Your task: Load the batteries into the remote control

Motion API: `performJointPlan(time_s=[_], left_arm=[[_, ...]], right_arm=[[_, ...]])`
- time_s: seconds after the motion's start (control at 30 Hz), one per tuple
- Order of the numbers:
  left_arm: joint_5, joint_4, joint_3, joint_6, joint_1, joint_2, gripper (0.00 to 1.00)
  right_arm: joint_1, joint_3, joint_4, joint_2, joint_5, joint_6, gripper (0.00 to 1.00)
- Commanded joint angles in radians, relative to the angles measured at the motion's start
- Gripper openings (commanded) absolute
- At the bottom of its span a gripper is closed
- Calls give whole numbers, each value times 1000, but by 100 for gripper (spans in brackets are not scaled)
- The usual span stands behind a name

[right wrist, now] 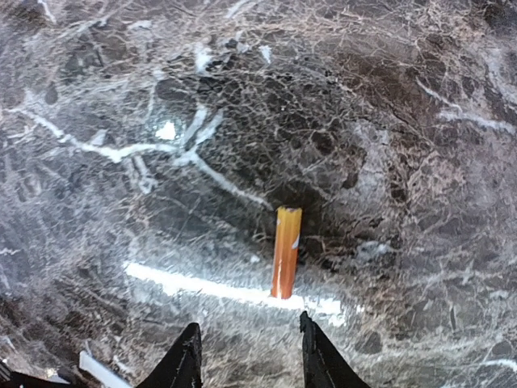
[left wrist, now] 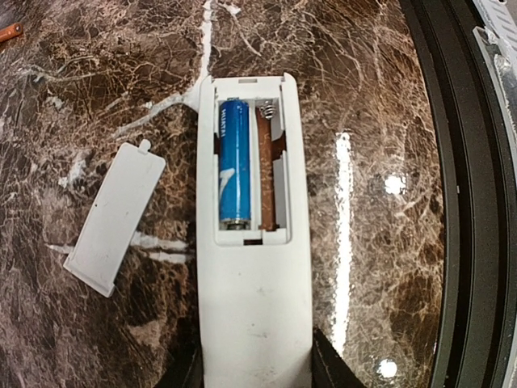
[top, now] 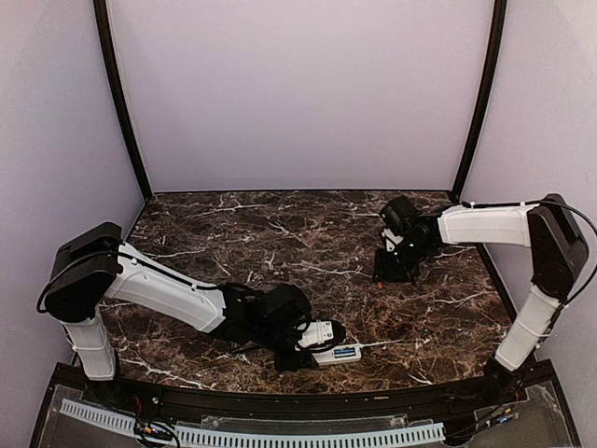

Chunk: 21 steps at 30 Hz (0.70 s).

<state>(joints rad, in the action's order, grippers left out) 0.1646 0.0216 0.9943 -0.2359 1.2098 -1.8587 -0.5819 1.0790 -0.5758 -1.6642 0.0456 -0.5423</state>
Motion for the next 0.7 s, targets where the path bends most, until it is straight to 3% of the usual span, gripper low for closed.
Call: performJointPlan(time_s=[0.0, 0.27, 0.5, 0.67], left_arm=[[62, 220, -32, -36, 9, -15, 7], [81, 230, -25, -43, 8, -22, 29], [73, 241, -12, -39, 7, -21, 52], [58, 236, -5, -40, 5, -16, 59]], right_arm=[[14, 53, 14, -91, -38, 87, 40], [16, 76, 15, -200, -69, 111, 38], [9, 73, -29, -218, -143, 108, 26], [-8, 76, -45, -222, -169, 110, 17]])
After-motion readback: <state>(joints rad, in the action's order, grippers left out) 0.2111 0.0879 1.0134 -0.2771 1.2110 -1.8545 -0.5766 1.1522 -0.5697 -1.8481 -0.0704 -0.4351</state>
